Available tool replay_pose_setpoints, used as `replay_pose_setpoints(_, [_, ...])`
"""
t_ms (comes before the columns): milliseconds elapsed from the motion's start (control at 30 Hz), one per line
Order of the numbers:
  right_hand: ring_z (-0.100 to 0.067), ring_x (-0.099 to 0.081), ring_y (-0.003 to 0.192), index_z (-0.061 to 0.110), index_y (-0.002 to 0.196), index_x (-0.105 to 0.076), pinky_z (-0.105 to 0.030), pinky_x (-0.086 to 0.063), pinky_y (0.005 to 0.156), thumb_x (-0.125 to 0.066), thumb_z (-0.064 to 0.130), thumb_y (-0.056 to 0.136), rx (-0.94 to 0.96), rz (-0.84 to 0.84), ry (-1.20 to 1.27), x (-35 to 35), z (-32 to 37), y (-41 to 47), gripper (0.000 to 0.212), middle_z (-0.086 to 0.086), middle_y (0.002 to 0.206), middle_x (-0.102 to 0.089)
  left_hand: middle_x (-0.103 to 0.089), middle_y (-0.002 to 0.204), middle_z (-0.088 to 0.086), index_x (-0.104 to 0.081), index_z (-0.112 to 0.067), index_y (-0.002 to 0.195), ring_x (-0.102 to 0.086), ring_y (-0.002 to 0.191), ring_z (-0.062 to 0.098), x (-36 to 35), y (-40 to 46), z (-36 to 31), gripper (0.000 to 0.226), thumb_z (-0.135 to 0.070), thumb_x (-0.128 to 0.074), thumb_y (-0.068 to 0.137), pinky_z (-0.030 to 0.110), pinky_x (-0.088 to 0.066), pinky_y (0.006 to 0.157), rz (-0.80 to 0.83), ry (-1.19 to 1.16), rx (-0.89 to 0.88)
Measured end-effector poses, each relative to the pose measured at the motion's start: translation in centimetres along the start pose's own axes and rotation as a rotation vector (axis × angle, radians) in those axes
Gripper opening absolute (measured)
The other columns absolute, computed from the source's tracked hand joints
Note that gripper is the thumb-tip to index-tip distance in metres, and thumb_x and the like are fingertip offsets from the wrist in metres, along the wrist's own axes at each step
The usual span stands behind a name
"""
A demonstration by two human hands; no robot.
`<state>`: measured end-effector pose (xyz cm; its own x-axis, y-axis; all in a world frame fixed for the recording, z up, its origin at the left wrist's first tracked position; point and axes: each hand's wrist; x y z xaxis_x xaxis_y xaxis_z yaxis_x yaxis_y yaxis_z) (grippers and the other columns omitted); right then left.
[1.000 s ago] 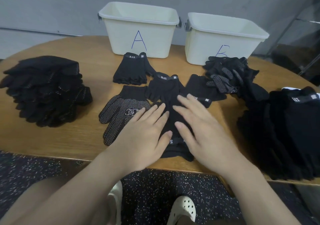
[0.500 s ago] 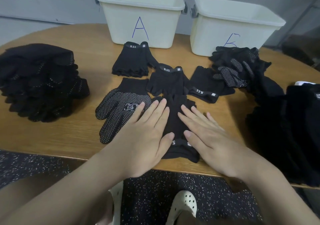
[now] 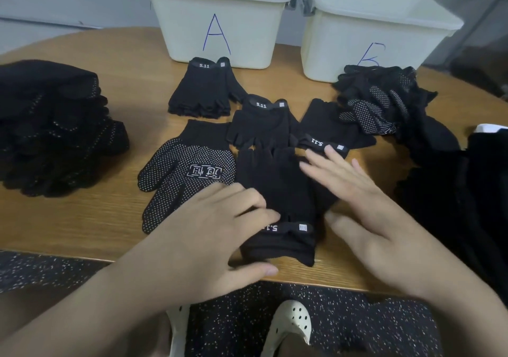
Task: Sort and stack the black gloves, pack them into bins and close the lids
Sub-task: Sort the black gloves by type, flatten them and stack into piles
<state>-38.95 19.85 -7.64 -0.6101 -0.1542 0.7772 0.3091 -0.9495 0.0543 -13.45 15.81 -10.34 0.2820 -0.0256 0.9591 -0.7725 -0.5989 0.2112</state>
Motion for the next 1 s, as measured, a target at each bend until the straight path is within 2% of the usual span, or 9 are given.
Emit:
replay_pose_setpoints(67, [0.009, -0.008, 0.153, 0.035, 0.149, -0.049, -0.016, 0.002, 0.123, -0.047, 0.001, 0.08, 0.026, 0.071, 0.052, 0.5, 0.3, -0.4, 0.077, 0.032, 0.159, -0.034, -0.06, 0.111, -0.015, -0.068, -0.026, 0.125, -0.054, 0.099, 0.005, 0.0, 0.2, 0.0, 0.056, -0.067, -0.053, 0.09, 0.024, -0.043, 0.092, 0.003, -0.028, 0.006])
replay_pose_setpoints(200, [0.019, -0.008, 0.147, 0.035, 0.143, -0.057, -0.007, 0.001, 0.119, -0.056, -0.012, 0.082, 0.007, 0.126, 0.01, 0.3, 0.0, -0.2, 0.076, 0.033, 0.153, -0.04, -0.066, 0.094, -0.016, -0.073, -0.027, 0.105, -0.061, 0.086, 0.006, 0.4, 0.7, 0.0, 0.04, -0.059, -0.054, 0.091, 0.03, -0.057, 0.078, -0.03, -0.065, 0.021])
replay_pose_setpoints(267, [0.019, -0.004, 0.147, 0.037, 0.146, -0.051, -0.009, 0.004, 0.12, -0.062, -0.005, 0.085, -0.003, 0.158, -0.01, 0.0, -0.2, -0.1, 0.075, 0.033, 0.155, -0.036, -0.066, 0.087, -0.016, -0.073, -0.028, 0.101, -0.061, 0.083, 0.006, 0.7, 0.9, 0.0, 0.036, -0.056, -0.053, 0.094, 0.032, -0.057, 0.074, -0.052, -0.114, 0.048])
replay_pose_setpoints(400, [0.017, -0.007, 0.149, 0.035, 0.143, -0.055, -0.02, 0.005, 0.126, -0.075, 0.033, 0.089, 0.007, 0.086, -0.099, -0.9, -0.6, 0.2, 0.058, 0.031, 0.153, -0.041, -0.064, 0.08, -0.014, -0.07, -0.035, 0.099, -0.061, 0.077, 0.004, 1.1, 1.3, 0.3, 0.036, -0.06, -0.045, 0.094, 0.032, -0.052, 0.07, -0.069, -0.243, 0.184])
replay_pose_setpoints(533, [0.001, -0.037, 0.143, 0.025, 0.123, -0.068, -0.038, -0.023, 0.126, -0.066, 0.05, 0.086, 0.063, -0.087, -0.16, -2.0, -1.0, 1.6, 0.044, 0.019, 0.13, -0.063, -0.059, 0.067, -0.012, -0.062, -0.035, 0.084, -0.06, 0.07, 0.008, 1.3, 1.5, 0.6, 0.033, -0.06, -0.043, 0.096, 0.021, -0.042, 0.061, -0.077, -0.293, 0.253])
replay_pose_setpoints(667, [-0.01, -0.057, 0.113, 0.021, 0.104, -0.072, -0.039, -0.047, 0.099, -0.073, 0.042, 0.089, 0.095, -0.19, -0.049, -2.5, -0.4, 2.6, 0.025, 0.014, 0.104, -0.068, -0.057, 0.059, -0.005, -0.06, -0.032, 0.077, -0.058, 0.059, 0.016, 1.0, 1.7, 0.9, 0.036, -0.056, -0.047, 0.099, 0.025, -0.039, 0.052, -0.118, -0.401, 0.265])
replay_pose_setpoints(733, [-0.014, -0.06, 0.101, 0.017, 0.097, -0.073, -0.041, -0.049, 0.09, -0.076, 0.035, 0.09, 0.086, -0.212, 0.041, -2.4, -0.4, 2.9, 0.02, 0.008, 0.096, -0.069, -0.063, 0.068, -0.009, -0.065, -0.035, 0.085, -0.063, 0.066, 0.013, 1.0, 1.7, 0.9, 0.033, -0.059, -0.046, 0.098, 0.024, -0.044, 0.057, -0.164, -0.467, 0.265])
replay_pose_setpoints(867, [-0.02, -0.069, 0.096, 0.008, 0.099, -0.075, -0.043, -0.052, 0.088, -0.075, 0.027, 0.093, 0.093, -0.294, 0.264, -1.1, 0.2, 2.7, 0.019, -0.002, 0.095, -0.075, -0.073, 0.112, -0.016, -0.067, -0.031, 0.121, -0.068, 0.11, 0.009, 1.7, 2.2, 0.3, 0.037, -0.05, -0.063, 0.09, 0.021, -0.05, 0.093, -0.266, -0.809, 0.256])
replay_pose_setpoints(1000, [-0.018, -0.072, 0.101, 0.011, 0.104, -0.075, -0.034, -0.056, 0.091, -0.07, 0.016, 0.092, 0.139, -0.381, 0.484, -0.6, 1.3, 2.9, 0.014, 0.0, 0.102, -0.078, -0.072, 0.12, -0.015, -0.064, -0.028, 0.127, -0.066, 0.116, 0.005, 1.6, 2.9, -0.2, 0.052, -0.034, -0.084, 0.08, 0.024, -0.051, 0.099, -0.243, -0.985, 0.295])
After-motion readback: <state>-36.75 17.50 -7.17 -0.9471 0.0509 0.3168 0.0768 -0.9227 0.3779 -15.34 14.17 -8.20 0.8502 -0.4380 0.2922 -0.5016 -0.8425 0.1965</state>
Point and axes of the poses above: each hand's wrist, its own y-axis towards the middle knuckle, its own x-axis out of the back of the hand, z = x × y
